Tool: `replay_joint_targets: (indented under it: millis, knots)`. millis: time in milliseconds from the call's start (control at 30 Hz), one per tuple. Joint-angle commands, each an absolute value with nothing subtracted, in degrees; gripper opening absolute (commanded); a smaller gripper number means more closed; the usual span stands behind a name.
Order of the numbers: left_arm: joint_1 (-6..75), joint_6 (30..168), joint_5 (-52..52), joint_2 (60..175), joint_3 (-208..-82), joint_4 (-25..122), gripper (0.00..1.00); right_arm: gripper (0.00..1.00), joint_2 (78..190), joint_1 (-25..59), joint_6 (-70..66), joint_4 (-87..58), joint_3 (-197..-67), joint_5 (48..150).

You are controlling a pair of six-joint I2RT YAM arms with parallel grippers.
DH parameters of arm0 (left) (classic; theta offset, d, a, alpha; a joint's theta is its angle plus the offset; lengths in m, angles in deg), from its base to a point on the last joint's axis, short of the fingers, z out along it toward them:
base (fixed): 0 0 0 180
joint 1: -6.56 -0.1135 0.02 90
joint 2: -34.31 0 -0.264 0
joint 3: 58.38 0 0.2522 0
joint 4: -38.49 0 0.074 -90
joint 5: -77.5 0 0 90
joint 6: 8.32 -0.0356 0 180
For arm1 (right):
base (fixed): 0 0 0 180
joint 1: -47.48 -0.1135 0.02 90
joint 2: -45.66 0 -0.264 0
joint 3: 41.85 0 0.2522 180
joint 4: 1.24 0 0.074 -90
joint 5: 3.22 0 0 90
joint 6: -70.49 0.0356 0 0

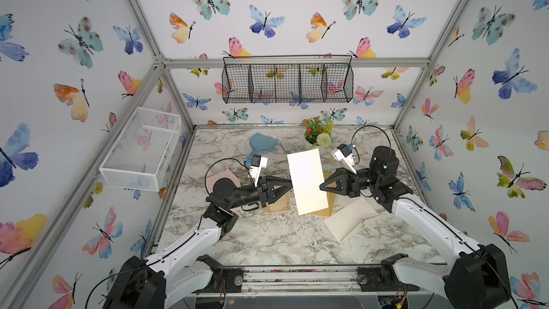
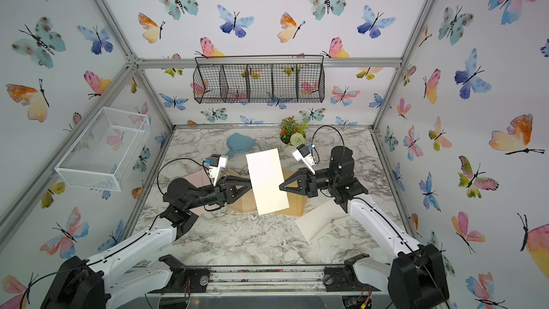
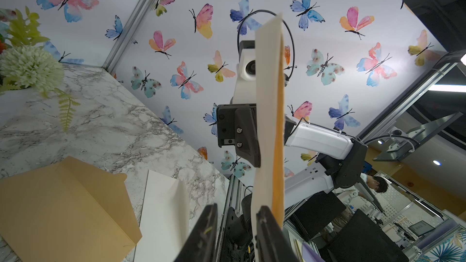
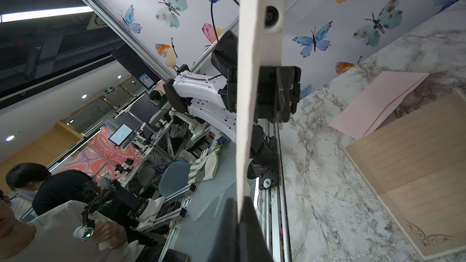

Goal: Take the letter paper out of the envelope
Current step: Unfold the letter paper.

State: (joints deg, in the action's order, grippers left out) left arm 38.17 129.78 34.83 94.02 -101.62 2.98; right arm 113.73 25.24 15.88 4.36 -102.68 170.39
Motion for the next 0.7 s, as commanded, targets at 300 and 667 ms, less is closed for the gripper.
replay_joint_targets:
  millis: [300, 667]
  knots:
    - [38.29, 130.12, 35.75, 93.29, -103.59, 0.67, 0.31, 0.01, 114.93, 24.76, 16.08, 6.89, -102.36, 170.39]
    - [38.73, 129.02, 35.56, 93.51, -103.98, 2.20, 0.31, 0.01, 114.60, 24.80, 16.27, 7.02, -102.62, 170.80]
